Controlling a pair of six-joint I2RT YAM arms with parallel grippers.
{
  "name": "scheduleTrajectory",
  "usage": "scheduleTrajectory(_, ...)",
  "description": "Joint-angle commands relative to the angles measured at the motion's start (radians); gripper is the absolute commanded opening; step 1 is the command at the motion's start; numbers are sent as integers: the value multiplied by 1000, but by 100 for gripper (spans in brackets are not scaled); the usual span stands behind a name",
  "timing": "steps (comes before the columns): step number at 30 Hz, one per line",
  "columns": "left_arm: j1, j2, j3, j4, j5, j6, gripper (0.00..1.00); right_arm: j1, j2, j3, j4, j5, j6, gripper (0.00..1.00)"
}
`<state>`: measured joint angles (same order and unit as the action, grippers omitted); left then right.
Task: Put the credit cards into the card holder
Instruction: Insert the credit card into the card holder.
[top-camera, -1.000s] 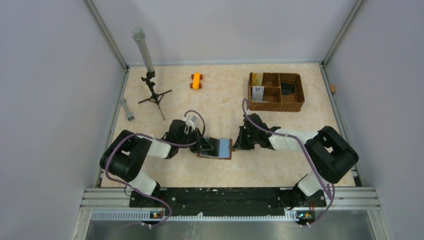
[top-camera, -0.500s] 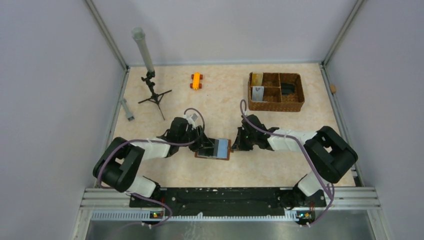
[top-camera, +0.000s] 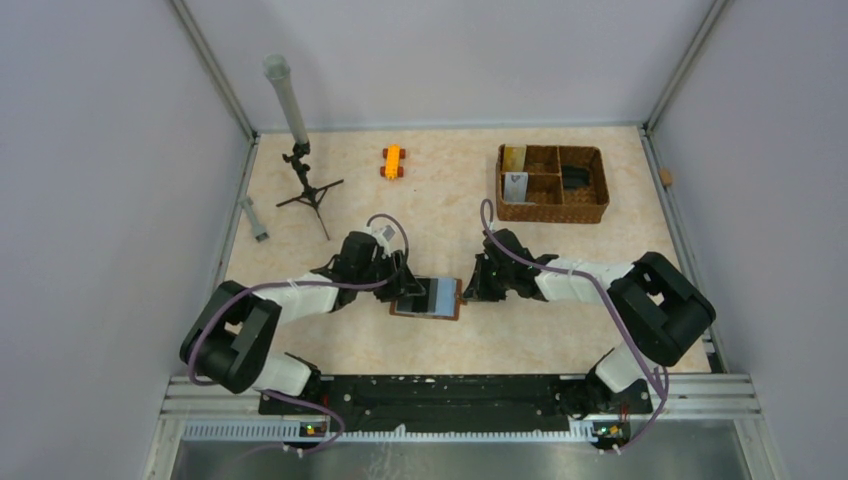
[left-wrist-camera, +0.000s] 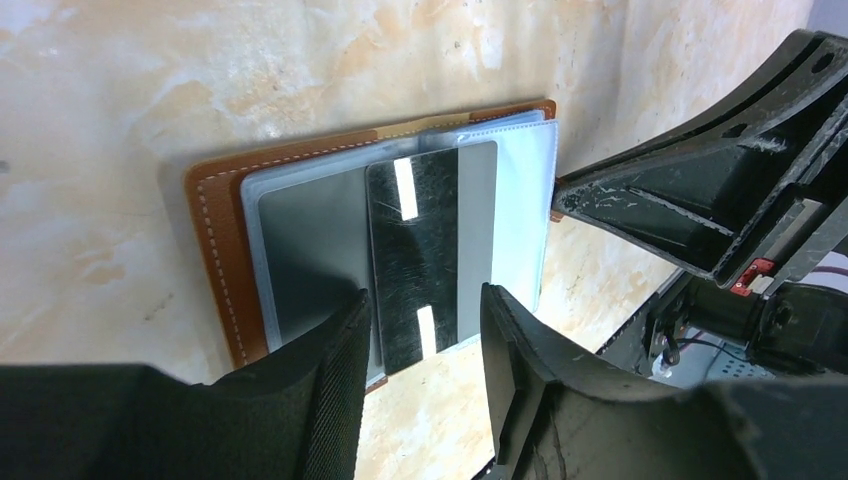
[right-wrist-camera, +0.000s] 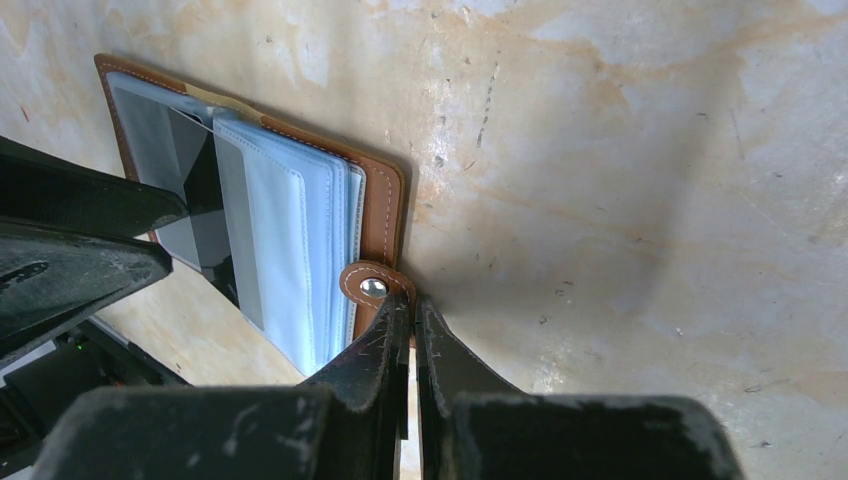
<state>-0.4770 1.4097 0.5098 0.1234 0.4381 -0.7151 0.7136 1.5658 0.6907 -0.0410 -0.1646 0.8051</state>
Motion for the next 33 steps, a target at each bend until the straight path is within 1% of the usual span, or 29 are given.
scheduleTrajectory(1, -30, 51, 6, 27, 14, -21, 47, 15, 30, 3, -62, 45, -15, 0)
scheduleTrajectory(10, -103, 85, 41, 132, 5, -99, 44, 15, 29, 1, -61, 46, -15, 0)
scheduleTrajectory(20, -177, 108, 114, 112, -52, -103, 44, 18, 21, 1, -65, 53, -12, 0)
scheduleTrajectory(23, -182, 118, 123, 114, -45, -104, 45, 18, 7, 6, -73, 54, -9, 0)
scheduleTrajectory(25, -184, 113, 130, 87, -59, -88, 45, 18, -8, 8, -83, 64, -10, 0)
scheduleTrajectory(30, -183, 41, 177, -75, -154, 0, 55, 18, -41, 27, -153, 134, -22, 0)
scheduleTrajectory(31, -184, 19, 186, -105, -167, 16, 60, 18, -49, 32, -166, 140, -26, 3)
scheduleTrajectory(32, -183, -3, 194, -133, -177, 31, 61, 19, -59, 36, -176, 145, -30, 9)
scheduleTrajectory(33, -183, -29, 200, -171, -190, 46, 66, 18, -74, 41, -185, 147, -35, 16)
